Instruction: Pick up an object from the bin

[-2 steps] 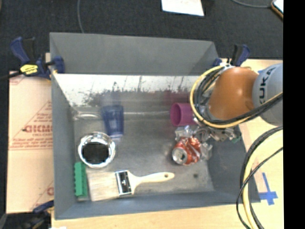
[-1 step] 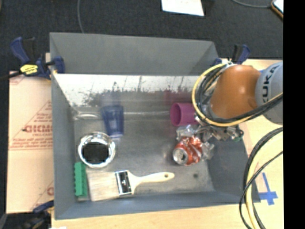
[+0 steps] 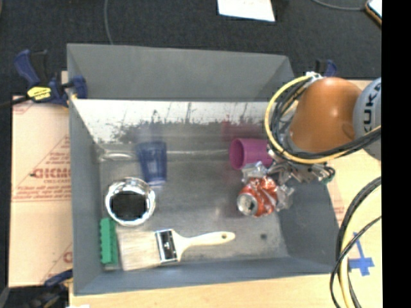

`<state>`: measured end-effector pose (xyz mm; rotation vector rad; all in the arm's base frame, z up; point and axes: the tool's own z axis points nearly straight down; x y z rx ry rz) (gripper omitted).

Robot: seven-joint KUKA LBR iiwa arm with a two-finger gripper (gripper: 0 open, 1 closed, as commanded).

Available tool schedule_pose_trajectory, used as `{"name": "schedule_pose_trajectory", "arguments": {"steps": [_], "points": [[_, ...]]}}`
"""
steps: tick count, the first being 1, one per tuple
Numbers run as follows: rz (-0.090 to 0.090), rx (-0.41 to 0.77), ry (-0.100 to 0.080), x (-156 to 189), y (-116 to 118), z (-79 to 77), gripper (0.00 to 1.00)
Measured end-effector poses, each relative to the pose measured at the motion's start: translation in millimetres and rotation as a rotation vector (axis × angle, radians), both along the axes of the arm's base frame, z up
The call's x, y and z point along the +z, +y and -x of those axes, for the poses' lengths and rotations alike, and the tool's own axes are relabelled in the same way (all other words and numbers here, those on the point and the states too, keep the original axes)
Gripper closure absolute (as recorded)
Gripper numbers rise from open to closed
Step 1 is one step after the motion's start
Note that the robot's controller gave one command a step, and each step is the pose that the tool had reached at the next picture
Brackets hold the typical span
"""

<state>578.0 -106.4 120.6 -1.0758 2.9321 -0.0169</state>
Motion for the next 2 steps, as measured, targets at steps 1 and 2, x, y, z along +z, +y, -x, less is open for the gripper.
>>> {"name": "schedule_pose_trajectory", "arguments": {"steps": [1,2], "points": [[0.0,0.0,-0.003,25.1,0.0,-0.8,1.0],[0.001,-0.002,-0.006,47.0,-0.5,-1.5,1.0]]}}
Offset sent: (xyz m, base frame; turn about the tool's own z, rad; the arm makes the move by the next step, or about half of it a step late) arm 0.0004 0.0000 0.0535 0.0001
